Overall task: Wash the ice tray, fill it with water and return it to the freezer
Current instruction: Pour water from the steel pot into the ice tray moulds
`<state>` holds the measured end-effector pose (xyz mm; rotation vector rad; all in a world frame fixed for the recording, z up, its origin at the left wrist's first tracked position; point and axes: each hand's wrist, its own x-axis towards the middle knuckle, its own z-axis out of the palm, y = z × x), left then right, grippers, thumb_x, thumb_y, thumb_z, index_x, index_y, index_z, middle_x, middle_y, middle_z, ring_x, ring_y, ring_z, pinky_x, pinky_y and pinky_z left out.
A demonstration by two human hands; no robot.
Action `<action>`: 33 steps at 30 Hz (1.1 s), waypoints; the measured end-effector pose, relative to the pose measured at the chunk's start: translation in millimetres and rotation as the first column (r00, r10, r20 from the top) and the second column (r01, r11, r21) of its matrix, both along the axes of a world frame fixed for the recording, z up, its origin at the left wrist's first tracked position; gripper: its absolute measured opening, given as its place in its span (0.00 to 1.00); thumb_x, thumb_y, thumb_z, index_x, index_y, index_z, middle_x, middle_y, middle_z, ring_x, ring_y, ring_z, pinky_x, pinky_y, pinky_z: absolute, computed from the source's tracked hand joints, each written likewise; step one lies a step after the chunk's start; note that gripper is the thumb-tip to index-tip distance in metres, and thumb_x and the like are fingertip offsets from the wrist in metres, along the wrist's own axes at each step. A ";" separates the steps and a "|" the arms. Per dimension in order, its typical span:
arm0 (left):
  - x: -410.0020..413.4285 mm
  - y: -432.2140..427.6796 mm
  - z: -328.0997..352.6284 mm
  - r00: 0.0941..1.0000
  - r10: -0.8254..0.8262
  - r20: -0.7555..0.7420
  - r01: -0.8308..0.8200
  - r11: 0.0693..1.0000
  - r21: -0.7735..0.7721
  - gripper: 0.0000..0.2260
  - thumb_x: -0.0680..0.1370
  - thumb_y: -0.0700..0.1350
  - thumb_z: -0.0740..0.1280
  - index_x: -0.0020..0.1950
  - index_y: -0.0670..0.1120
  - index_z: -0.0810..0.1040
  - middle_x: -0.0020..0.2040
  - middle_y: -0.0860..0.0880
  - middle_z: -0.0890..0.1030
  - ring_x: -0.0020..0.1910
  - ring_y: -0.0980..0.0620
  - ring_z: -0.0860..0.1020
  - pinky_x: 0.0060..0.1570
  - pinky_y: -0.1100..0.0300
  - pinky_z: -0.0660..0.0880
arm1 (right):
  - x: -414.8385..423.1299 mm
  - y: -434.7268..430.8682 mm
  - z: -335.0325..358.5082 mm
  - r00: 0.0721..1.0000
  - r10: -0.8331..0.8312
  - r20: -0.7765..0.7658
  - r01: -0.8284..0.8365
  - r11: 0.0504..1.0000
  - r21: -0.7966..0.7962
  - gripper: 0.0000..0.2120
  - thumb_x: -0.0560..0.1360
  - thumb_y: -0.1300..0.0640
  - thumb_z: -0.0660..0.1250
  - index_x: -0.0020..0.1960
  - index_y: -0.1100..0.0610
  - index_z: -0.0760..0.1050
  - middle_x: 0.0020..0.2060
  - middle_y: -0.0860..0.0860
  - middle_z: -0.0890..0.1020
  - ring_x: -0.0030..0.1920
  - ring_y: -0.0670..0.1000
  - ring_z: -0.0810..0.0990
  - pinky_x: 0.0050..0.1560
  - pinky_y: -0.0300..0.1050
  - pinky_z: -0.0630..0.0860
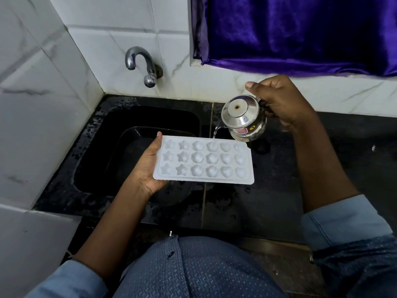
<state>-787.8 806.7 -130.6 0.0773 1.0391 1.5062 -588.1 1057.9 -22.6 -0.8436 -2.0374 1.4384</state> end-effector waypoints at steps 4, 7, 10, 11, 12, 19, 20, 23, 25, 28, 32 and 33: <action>-0.8 -1.0 0.1 1.000 -0.010 -0.004 0.010 1.000 0.014 0.32 0.84 0.67 0.58 0.74 0.43 0.78 0.70 0.39 0.81 0.68 0.39 0.81 0.61 0.41 0.82 | -0.6 -1.2 0.8 1.000 -0.001 -0.013 0.001 1.000 -0.017 0.25 0.81 0.48 0.71 0.31 0.55 0.64 0.25 0.50 0.62 0.24 0.48 0.58 0.27 0.40 0.57; -0.7 -0.7 0.5 1.000 -0.010 -0.002 0.010 1.000 0.016 0.31 0.84 0.67 0.58 0.73 0.43 0.78 0.70 0.39 0.81 0.67 0.38 0.82 0.60 0.41 0.82 | -0.5 -2.7 1.3 1.000 -0.007 -0.011 0.007 1.000 -0.022 0.25 0.81 0.49 0.71 0.30 0.54 0.65 0.25 0.50 0.63 0.24 0.48 0.59 0.27 0.42 0.55; -0.4 0.1 0.8 1.000 -0.009 -0.005 0.009 1.000 0.007 0.31 0.84 0.67 0.58 0.72 0.44 0.79 0.70 0.39 0.81 0.66 0.39 0.82 0.60 0.41 0.82 | 0.5 -3.1 2.4 1.000 -0.012 -0.010 0.012 1.000 -0.016 0.25 0.81 0.49 0.71 0.31 0.54 0.64 0.25 0.50 0.62 0.24 0.48 0.59 0.27 0.41 0.56; -0.3 0.1 1.3 1.000 -0.005 -0.006 0.005 1.000 0.003 0.31 0.84 0.67 0.58 0.71 0.44 0.80 0.69 0.39 0.82 0.66 0.39 0.82 0.60 0.42 0.82 | 0.8 -3.0 2.8 1.000 -0.009 -0.012 0.009 1.000 -0.014 0.26 0.81 0.49 0.71 0.31 0.54 0.63 0.25 0.50 0.62 0.24 0.48 0.59 0.26 0.41 0.56; -0.5 0.3 1.6 1.000 0.000 -0.005 0.000 1.000 0.001 0.30 0.84 0.67 0.58 0.69 0.44 0.82 0.69 0.39 0.82 0.65 0.39 0.83 0.59 0.42 0.83 | 1.0 -2.8 3.1 1.000 -0.005 -0.015 0.005 1.000 -0.012 0.26 0.81 0.49 0.71 0.31 0.54 0.63 0.25 0.50 0.61 0.24 0.47 0.59 0.26 0.40 0.56; 0.2 0.8 1.3 1.000 0.003 0.000 -0.003 1.000 0.005 0.31 0.84 0.67 0.59 0.71 0.43 0.80 0.69 0.39 0.82 0.64 0.39 0.83 0.56 0.42 0.84 | 1.2 -3.2 1.9 0.999 0.000 -0.032 0.000 1.000 -0.016 0.26 0.81 0.49 0.71 0.31 0.55 0.63 0.25 0.50 0.61 0.24 0.47 0.58 0.26 0.40 0.57; 0.1 1.0 0.9 1.000 0.001 0.000 -0.001 1.000 0.005 0.31 0.84 0.67 0.59 0.71 0.43 0.80 0.69 0.39 0.82 0.65 0.39 0.83 0.57 0.42 0.84 | 0.7 -3.4 1.5 0.999 -0.003 -0.035 0.002 1.000 -0.020 0.26 0.82 0.49 0.70 0.31 0.55 0.62 0.25 0.49 0.61 0.24 0.47 0.58 0.26 0.40 0.57; 0.8 1.9 -0.1 1.000 -0.007 0.005 0.007 1.000 0.003 0.31 0.83 0.67 0.60 0.72 0.43 0.79 0.69 0.39 0.82 0.66 0.39 0.82 0.58 0.41 0.83 | -1.4 -4.3 -1.0 0.998 -0.031 -0.061 0.028 0.998 -0.053 0.28 0.82 0.49 0.70 0.32 0.55 0.58 0.26 0.51 0.61 0.24 0.47 0.58 0.26 0.40 0.55; 1.6 3.3 -0.5 1.000 -0.010 0.000 0.010 1.000 0.000 0.31 0.83 0.67 0.60 0.73 0.44 0.79 0.69 0.39 0.81 0.67 0.38 0.82 0.59 0.41 0.83 | -2.9 -4.2 -3.5 0.995 -0.055 -0.085 0.046 0.994 -0.095 0.28 0.82 0.49 0.70 0.33 0.55 0.56 0.26 0.52 0.60 0.24 0.47 0.58 0.26 0.40 0.54; 1.8 5.1 -0.9 1.000 -0.010 -0.001 0.010 1.000 -0.002 0.31 0.84 0.67 0.59 0.73 0.44 0.78 0.70 0.39 0.81 0.67 0.39 0.82 0.59 0.41 0.82 | -7.9 -6.5 -5.8 0.993 -0.067 -0.100 0.053 0.989 -0.138 0.25 0.82 0.48 0.70 0.32 0.53 0.62 0.25 0.49 0.62 0.24 0.46 0.58 0.25 0.38 0.55; 1.4 5.1 -2.7 1.000 -0.006 0.004 0.006 1.000 -0.008 0.31 0.84 0.67 0.59 0.74 0.44 0.78 0.69 0.39 0.81 0.67 0.39 0.82 0.60 0.41 0.81 | -14.6 -9.0 -4.6 0.995 -0.035 -0.094 0.024 0.992 -0.121 0.25 0.82 0.48 0.70 0.32 0.53 0.62 0.24 0.48 0.62 0.24 0.46 0.58 0.25 0.38 0.56; 1.2 5.2 -2.9 1.000 -0.005 0.004 0.005 1.000 -0.009 0.32 0.83 0.67 0.60 0.74 0.44 0.78 0.70 0.39 0.81 0.67 0.39 0.82 0.60 0.41 0.81 | -16.1 -9.5 -3.8 0.996 -0.027 -0.083 0.018 0.994 -0.106 0.26 0.82 0.48 0.70 0.31 0.53 0.62 0.24 0.49 0.62 0.24 0.47 0.58 0.25 0.38 0.56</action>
